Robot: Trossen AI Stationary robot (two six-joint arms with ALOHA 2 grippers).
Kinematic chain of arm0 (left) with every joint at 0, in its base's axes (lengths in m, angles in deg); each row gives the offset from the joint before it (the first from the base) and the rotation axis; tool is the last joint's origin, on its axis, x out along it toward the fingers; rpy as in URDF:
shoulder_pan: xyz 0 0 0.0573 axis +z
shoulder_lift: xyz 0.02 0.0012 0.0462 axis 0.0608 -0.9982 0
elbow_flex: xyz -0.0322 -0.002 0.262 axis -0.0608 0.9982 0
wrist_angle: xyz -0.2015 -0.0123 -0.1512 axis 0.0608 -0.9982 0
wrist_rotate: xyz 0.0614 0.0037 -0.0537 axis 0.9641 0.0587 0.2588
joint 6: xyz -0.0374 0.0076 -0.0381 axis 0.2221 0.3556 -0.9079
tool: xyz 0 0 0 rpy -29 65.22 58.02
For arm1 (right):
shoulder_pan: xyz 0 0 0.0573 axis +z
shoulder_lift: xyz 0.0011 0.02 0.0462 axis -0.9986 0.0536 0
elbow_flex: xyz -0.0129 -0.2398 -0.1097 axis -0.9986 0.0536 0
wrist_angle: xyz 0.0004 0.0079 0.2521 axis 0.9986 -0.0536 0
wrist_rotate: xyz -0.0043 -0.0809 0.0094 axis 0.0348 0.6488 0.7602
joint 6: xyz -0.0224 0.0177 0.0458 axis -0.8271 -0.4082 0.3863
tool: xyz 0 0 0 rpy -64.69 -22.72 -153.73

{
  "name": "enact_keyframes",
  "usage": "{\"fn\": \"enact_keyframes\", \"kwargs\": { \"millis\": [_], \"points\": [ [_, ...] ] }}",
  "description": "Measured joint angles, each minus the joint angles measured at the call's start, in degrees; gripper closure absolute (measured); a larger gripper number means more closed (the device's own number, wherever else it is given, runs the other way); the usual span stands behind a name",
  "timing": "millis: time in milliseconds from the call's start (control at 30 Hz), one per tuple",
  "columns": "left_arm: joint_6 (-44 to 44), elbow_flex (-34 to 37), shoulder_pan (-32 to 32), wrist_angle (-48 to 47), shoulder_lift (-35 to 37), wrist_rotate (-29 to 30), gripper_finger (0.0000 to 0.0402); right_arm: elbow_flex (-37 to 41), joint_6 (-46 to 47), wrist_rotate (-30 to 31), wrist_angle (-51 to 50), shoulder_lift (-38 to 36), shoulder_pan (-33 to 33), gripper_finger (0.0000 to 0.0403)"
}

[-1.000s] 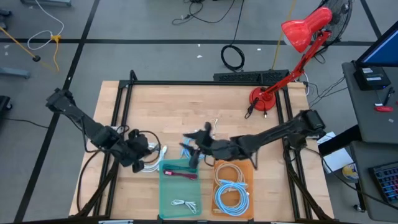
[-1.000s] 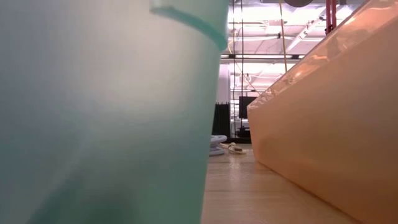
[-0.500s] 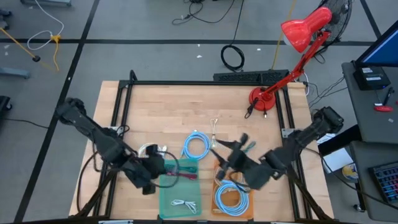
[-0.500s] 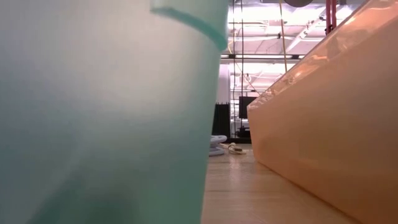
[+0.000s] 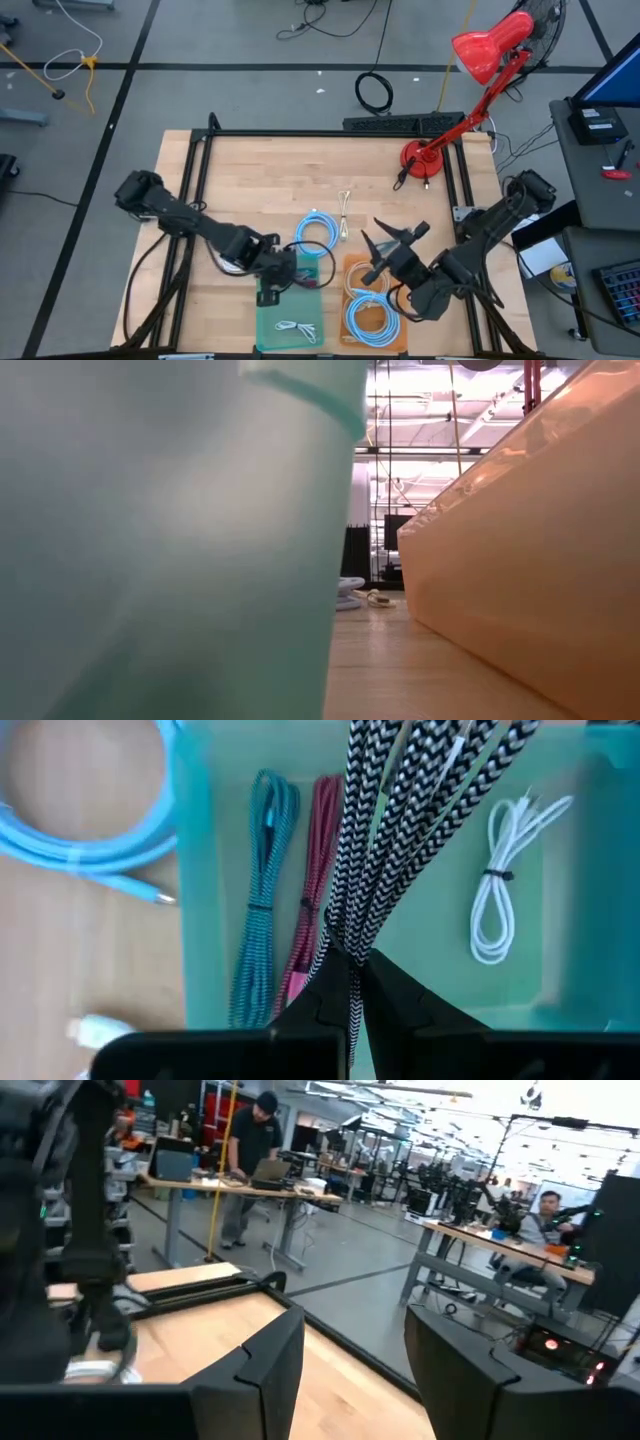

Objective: Pick & Place USB Port
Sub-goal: Put the black charger cable into the green bin

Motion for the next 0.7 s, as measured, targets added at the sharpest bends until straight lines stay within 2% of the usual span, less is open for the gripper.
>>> {"fn": "enact_keyframes", "kwargs": {
  "millis": [267, 700],
  "points": [
    [0.1, 0.0, 2.5, 0.2, -5.0, -11.3, 0.0392, 0.0, -1.6, 0.1, 0.0, -0.1, -1.0, 0.0239],
    [0.7, 0.0, 4.5, 1.1, -10.7, -18.2, 0.0392, 0.0, -1.6, 0.2, 0.1, -0.2, -1.0, 0.0239]
  ]
}}
